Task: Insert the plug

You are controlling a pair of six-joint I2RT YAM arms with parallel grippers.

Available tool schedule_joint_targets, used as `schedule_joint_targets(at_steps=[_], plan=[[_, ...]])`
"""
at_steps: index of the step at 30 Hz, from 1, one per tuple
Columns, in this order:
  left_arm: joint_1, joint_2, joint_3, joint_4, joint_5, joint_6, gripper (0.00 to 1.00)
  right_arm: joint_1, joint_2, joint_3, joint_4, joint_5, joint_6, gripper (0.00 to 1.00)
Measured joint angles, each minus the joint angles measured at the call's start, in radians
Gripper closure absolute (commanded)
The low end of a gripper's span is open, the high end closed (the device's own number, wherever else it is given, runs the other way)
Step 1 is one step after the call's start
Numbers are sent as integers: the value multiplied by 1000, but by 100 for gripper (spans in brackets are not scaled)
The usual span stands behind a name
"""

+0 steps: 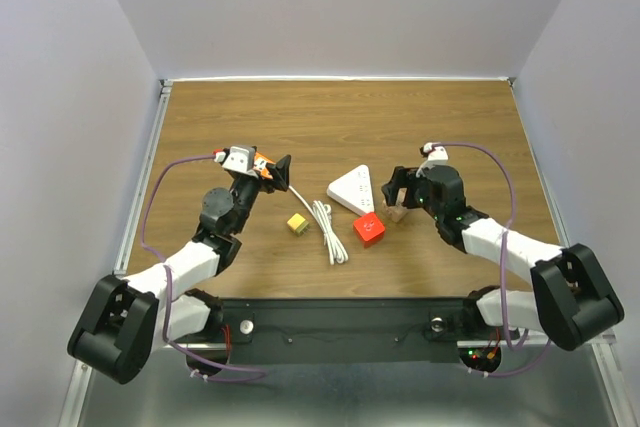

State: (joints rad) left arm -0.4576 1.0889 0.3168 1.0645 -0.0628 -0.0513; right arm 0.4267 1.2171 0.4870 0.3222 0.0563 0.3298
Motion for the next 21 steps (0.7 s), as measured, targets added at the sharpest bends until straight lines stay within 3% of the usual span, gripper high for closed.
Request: schedule_joint_targets(at_steps=[6,21], plan=[[-1,-37,0,2,33,-1,1,1,56,0,-29,-12,-3,9],[-1,-37,0,0,48,-2,1,35,22,-11,-62,-10,-5,8]])
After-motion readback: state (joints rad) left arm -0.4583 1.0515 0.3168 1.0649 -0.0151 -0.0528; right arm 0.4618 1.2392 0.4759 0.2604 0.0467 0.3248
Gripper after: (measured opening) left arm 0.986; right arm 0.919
